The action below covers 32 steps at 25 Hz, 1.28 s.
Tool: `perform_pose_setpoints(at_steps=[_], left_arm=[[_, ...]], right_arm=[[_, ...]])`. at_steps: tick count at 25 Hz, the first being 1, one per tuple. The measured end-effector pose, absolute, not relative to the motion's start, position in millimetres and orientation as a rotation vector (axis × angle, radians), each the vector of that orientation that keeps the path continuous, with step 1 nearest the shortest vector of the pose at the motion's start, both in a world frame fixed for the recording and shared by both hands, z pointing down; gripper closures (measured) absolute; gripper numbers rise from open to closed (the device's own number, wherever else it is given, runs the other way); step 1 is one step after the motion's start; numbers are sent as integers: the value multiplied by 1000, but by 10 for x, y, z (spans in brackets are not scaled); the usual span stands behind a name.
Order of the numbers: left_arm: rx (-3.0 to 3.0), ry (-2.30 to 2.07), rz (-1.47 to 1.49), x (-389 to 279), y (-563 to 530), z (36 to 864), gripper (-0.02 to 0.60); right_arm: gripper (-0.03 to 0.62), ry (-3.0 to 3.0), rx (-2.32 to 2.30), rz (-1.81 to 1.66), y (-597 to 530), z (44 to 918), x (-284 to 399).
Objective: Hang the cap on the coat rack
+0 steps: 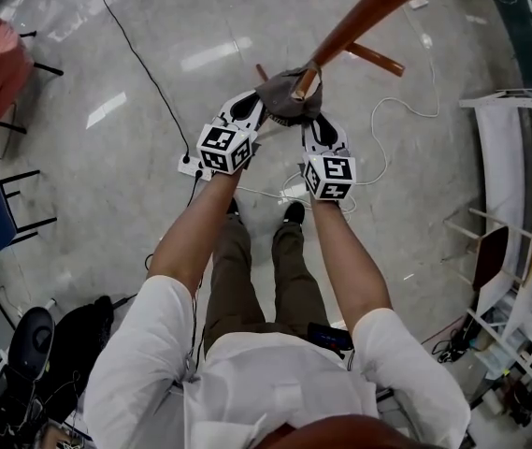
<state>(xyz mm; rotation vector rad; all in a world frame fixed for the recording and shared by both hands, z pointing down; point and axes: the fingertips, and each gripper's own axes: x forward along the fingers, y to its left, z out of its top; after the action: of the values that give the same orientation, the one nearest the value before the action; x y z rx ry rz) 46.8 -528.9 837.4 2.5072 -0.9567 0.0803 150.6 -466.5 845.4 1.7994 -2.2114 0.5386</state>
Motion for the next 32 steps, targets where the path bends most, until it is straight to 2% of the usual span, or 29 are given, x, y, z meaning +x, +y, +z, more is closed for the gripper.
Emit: perform_pose_setpoints(at_steps=[7, 12, 18, 23, 26, 32], left_arm=[[2499, -979, 111, 409, -5310, 8370, 557], [2471, -1049, 171, 290, -5252, 8487, 488], [2446, -1047, 195, 167, -5104, 8435, 486], [2448, -1004, 173, 202, -4847, 8027, 496], [2449, -987, 121, 106, -4783, 7640, 530], [2486, -1013, 49, -9, -4338, 6523, 549]], right_arm=[[486, -2229, 1787, 573, -4619, 8452, 1480], [457, -2216, 1786, 574, -4526, 8467, 1494], [451, -2193, 1799, 579, -4390, 8378, 1513], [452, -2210, 1771, 576, -4169, 8049, 1523], [491, -2281, 1743, 553, -4134, 7638, 1375], [528, -2426, 1714, 527, -3813, 6591, 1156]])
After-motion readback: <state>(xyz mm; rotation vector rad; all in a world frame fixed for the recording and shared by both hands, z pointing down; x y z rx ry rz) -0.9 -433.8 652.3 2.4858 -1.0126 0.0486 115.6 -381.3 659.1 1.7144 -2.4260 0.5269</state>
